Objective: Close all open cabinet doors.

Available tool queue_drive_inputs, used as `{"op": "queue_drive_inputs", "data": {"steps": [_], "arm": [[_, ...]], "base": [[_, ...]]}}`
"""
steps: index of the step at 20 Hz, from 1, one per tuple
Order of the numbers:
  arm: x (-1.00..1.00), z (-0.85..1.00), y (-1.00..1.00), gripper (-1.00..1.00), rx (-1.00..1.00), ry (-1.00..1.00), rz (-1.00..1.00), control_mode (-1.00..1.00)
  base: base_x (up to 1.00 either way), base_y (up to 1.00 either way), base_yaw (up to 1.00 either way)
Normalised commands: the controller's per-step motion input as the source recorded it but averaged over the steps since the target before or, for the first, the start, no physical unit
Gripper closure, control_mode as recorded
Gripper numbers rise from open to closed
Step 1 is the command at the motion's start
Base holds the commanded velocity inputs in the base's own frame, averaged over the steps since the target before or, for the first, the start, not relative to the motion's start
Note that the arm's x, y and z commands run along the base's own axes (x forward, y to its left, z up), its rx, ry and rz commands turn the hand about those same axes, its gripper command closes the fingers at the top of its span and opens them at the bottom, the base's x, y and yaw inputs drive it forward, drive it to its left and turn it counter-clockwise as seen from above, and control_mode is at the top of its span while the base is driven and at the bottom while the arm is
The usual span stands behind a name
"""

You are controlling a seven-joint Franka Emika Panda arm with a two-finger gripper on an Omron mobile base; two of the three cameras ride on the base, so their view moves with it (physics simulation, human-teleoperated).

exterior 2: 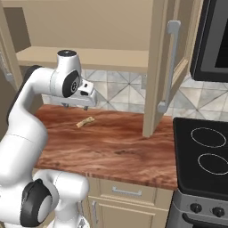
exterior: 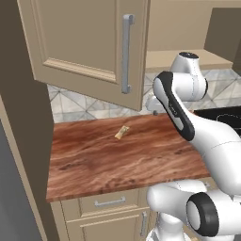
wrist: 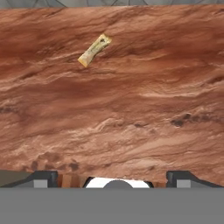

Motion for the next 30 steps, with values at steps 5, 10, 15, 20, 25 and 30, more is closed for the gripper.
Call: {"op": "queue_drive_inputs", "data": {"steps": [5,10,15,20,25,30], "arm": [[0.0,0.0,0.0,-1.0,0.0,0.0,0.0,1.0],[0.0,0.0,0.0,-1.0,0.0,0.0,0.0,1.0],[0.0,0.0,0.0,-1.0,0.0,0.0,0.0,1.0],[0.0,0.0,0.0,-1.0,0.0,0.0,0.0,1.0],[0.0,0.0,0.0,-1.0,0.0,0.0,0.0,1.0],[-0.31,-0.09,0.01,-1.0,-0.01,-0.1,0.0,-1.0]], "base": [[0.0,-0.4,0.0],[0.0,-0.38,0.0],[0.0,-0.14,0.0],[0.0,0.0,0.0],[0.0,0.0,0.0],[0.0,0.0,0.0]]}}
